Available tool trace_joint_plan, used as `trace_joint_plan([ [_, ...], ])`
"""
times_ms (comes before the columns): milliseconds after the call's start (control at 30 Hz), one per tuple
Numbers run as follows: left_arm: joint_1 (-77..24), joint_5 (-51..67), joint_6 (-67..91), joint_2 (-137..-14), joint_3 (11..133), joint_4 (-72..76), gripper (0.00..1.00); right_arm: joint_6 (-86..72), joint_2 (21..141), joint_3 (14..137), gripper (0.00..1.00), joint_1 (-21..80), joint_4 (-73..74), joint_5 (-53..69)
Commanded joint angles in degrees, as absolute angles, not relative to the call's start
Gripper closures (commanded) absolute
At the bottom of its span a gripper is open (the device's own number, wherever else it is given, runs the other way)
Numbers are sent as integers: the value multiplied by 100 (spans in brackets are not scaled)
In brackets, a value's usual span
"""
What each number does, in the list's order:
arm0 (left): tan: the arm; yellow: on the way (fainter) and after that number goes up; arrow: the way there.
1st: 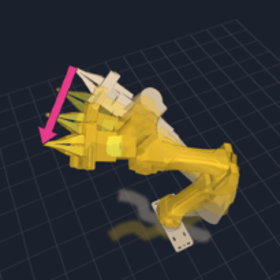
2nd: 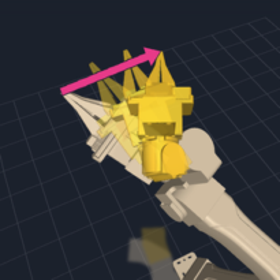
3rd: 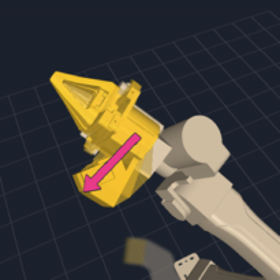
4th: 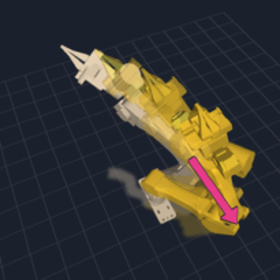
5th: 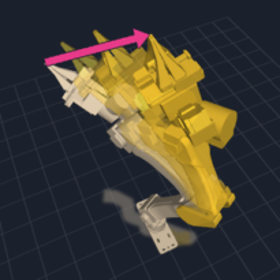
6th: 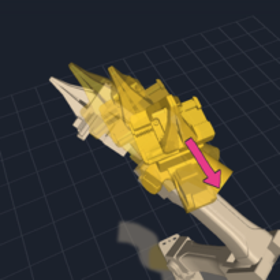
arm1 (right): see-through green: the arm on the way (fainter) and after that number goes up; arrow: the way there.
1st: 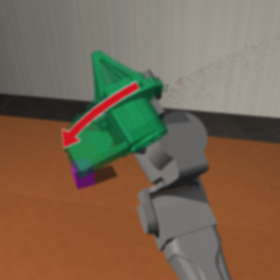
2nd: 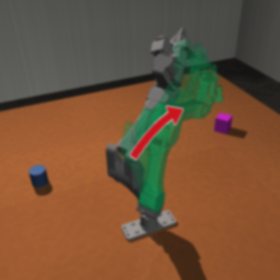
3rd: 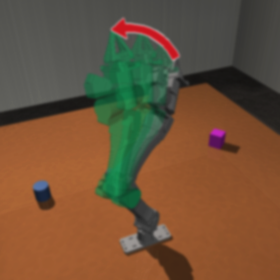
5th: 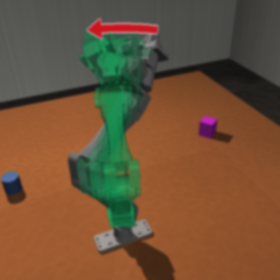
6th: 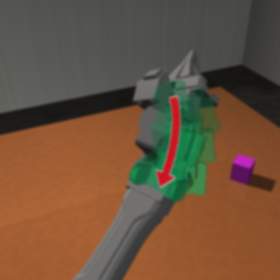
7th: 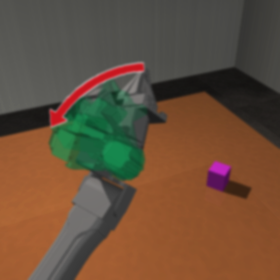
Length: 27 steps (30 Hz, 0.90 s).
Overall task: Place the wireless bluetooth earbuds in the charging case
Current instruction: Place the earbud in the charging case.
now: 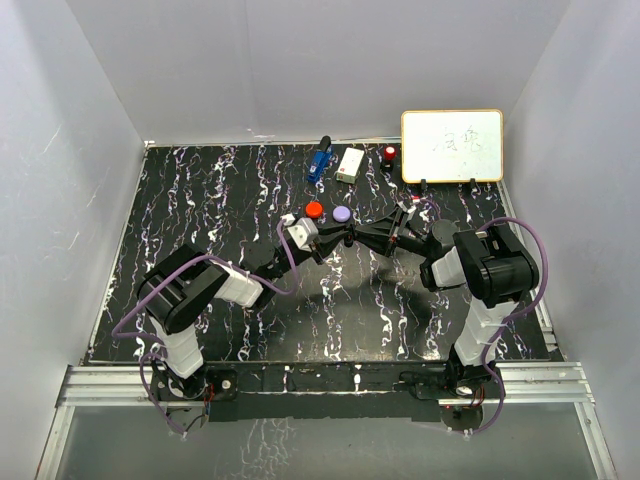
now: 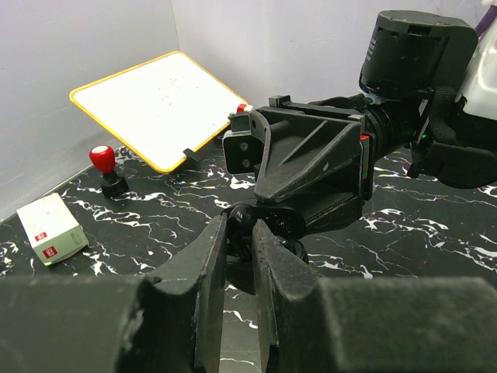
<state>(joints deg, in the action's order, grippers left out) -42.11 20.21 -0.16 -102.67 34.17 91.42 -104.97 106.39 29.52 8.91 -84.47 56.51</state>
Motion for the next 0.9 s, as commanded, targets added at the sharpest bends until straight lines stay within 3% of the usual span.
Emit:
trace_joint_plan([
  [0, -4192, 2136, -1, -10139, 3349, 10250, 100, -10494, 10658, 3076, 100, 903, -9694, 5552],
  [567, -4192, 2049, -20, -10101, 3357, 10253, 80, -10494, 10661, 3070, 100, 905, -9703, 5555],
  [867, -4188, 2021, -26, -10090, 3349, 10252, 77, -10505, 10665, 3076, 100, 905, -9712, 5552],
])
